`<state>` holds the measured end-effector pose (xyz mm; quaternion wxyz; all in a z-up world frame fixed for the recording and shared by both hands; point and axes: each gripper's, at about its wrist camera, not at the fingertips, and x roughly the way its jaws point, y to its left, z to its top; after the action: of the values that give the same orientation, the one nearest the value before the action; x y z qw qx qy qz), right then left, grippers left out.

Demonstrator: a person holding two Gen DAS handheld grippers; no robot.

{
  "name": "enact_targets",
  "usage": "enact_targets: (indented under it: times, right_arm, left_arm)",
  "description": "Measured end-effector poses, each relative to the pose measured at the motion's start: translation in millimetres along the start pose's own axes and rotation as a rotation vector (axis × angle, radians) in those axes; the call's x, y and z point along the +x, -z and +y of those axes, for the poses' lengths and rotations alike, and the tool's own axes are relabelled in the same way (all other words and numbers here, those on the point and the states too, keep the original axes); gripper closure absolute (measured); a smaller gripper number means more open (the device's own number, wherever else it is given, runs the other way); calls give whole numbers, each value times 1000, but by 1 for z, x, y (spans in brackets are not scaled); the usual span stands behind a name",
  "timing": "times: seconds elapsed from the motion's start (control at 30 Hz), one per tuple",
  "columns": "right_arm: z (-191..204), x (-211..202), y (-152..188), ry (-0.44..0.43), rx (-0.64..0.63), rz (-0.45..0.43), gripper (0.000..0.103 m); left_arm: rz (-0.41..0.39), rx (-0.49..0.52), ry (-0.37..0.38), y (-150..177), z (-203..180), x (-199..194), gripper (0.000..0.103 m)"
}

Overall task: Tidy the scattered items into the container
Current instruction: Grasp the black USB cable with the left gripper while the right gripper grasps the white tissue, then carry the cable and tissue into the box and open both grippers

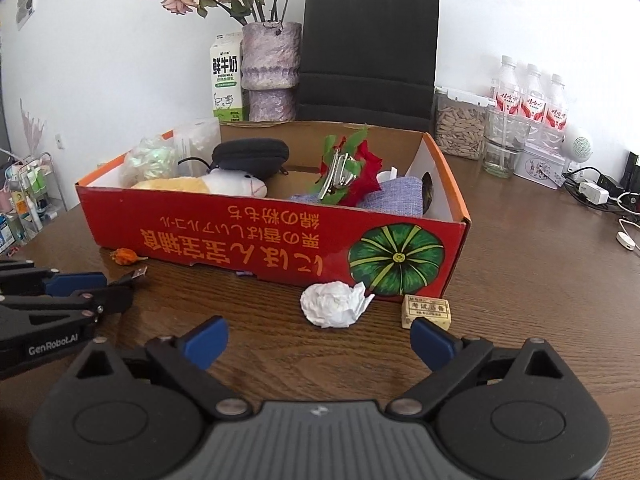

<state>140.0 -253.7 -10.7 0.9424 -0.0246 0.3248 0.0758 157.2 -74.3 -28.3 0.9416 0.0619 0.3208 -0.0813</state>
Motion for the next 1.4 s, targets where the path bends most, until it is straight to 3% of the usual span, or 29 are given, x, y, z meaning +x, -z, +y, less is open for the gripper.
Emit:
enact_targets:
  times: [0.37, 0.63, 0.67, 0.73, 0.77, 1.1, 1.4]
  right_arm:
    - [-1, 33, -17, 12, 32, 39, 24]
    - [1, 37, -18, 25, 35, 39, 26]
    - [1, 36, -17, 26, 36, 35, 31]
    - [1, 33, -17, 22, 32, 19, 61]
    - [1, 31, -16, 15, 33, 13, 83]
    - [9, 1, -10, -18, 5, -80, 82]
    - [3, -32, -27, -59, 46, -197, 82]
  left_arm:
    - [-3, -19, -7, -6, 2, 9, 75]
    - [-5, -18, -8, -6, 2, 9, 75]
    - [-6, -16, -9, -5, 1, 9, 75]
    - [-8, -15, -10, -5, 1, 8, 75]
    - [-9, -15, -11, -5, 2, 8, 75]
    - [-19, -46, 1, -5, 7, 4, 80]
    - [-139, -67, 21, -19, 12, -30, 81]
